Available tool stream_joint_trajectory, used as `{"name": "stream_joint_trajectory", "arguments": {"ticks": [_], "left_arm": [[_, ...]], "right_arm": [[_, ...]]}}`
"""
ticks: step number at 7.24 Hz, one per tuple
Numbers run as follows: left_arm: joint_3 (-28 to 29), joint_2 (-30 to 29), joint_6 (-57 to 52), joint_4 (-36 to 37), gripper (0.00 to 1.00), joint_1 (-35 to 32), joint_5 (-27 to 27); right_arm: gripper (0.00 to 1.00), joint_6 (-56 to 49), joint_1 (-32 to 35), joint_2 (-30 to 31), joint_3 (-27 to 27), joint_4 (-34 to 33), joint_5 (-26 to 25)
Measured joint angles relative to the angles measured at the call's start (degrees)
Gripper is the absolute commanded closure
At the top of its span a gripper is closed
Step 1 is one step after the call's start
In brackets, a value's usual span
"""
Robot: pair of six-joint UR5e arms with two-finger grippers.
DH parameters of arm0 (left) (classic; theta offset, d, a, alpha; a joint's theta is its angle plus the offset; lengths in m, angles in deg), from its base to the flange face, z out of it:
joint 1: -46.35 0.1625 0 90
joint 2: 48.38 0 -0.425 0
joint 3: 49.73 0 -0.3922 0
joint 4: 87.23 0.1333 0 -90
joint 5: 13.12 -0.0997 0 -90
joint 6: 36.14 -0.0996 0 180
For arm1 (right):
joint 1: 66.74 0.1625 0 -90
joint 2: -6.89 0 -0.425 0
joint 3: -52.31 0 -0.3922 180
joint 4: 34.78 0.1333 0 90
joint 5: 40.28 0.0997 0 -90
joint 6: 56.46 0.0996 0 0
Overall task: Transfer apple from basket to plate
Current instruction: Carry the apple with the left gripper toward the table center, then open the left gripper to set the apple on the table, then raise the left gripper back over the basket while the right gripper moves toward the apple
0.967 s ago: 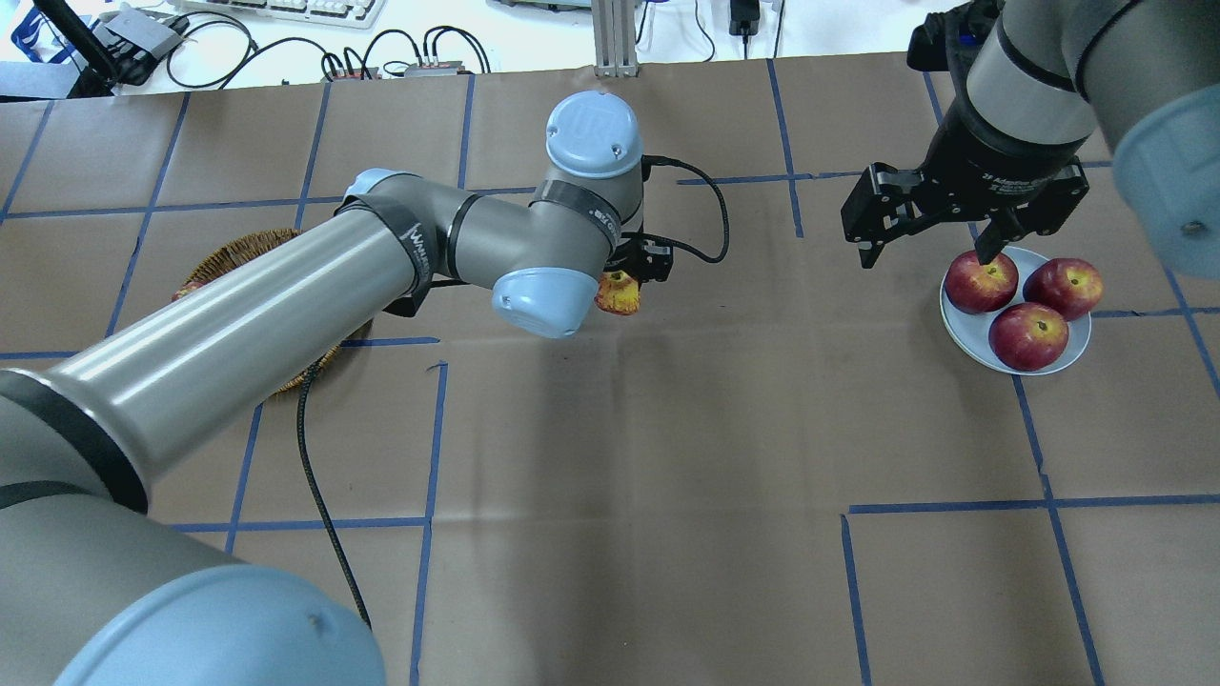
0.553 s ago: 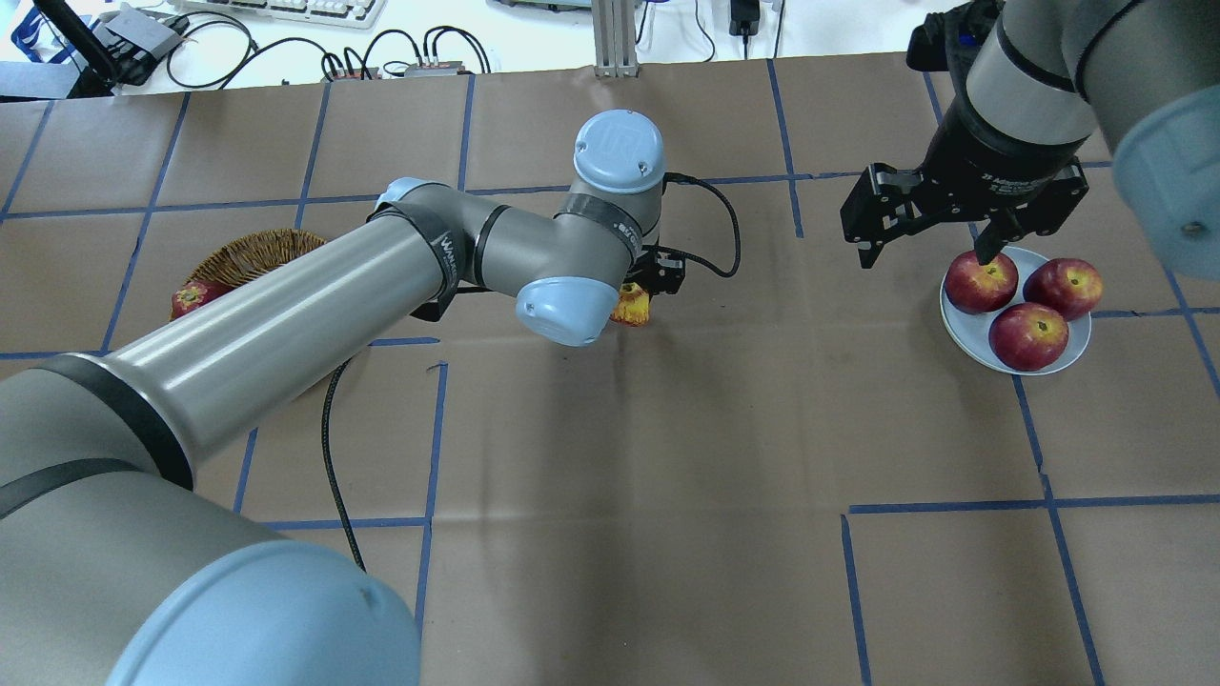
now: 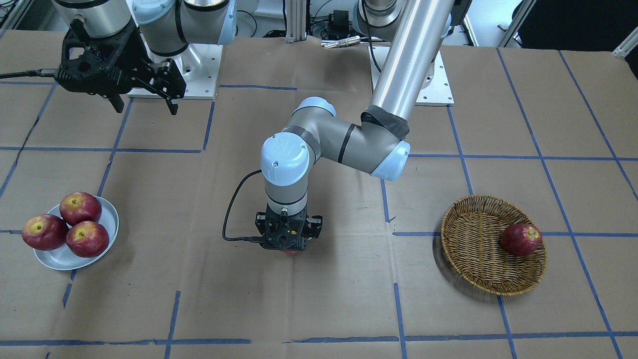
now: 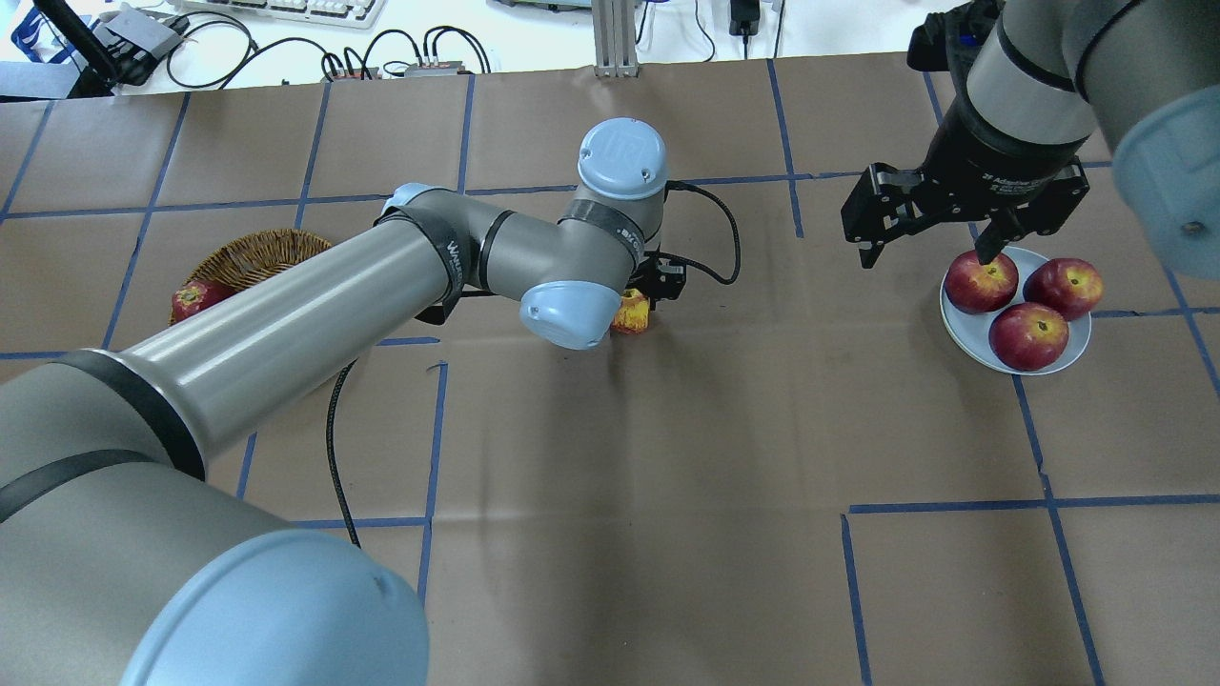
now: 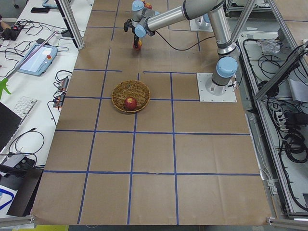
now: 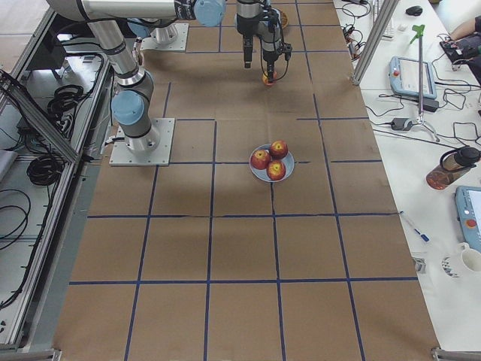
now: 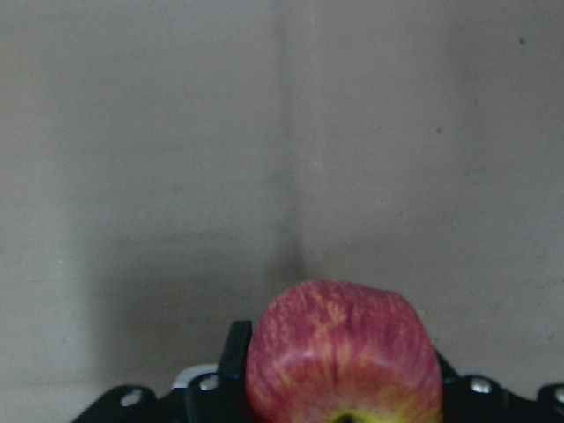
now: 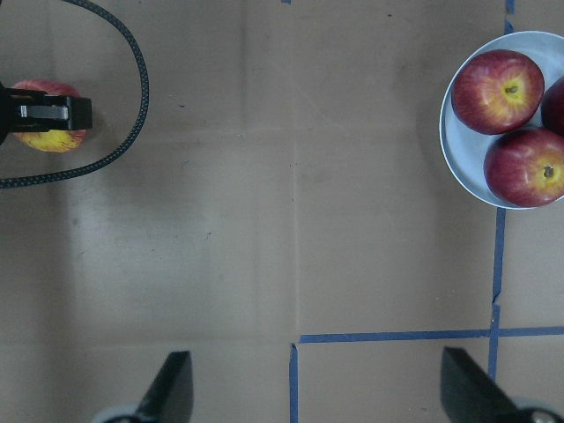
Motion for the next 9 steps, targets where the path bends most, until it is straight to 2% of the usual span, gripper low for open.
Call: {"name": "stream_joint_trajectory", "arguments": {"ticks": [2, 4, 6, 9], "left_arm": [[0.6, 0.4, 0.3, -0.3, 0.01, 0.0, -0.1], [0.9, 3.3, 0.1, -3.0, 0.01, 0.1, 0.1], [1.0, 10.7, -2.1, -11.7, 0.01, 1.3, 0.5], [-0.7, 24.9, -12.4, -25.6, 0.01, 6.7, 0.7]], "right_arm": [[0.00, 0.0, 0.0, 0.0, 0.0, 0.0, 0.0], [0.00, 0.0, 0.0, 0.0, 0.0, 0.0, -0.1], [0.00, 0.0, 0.0, -0.1, -0.1, 0.0, 0.0], [0.00, 0.0, 0.2, -0.2, 0.1, -0.2, 0.0]]}}
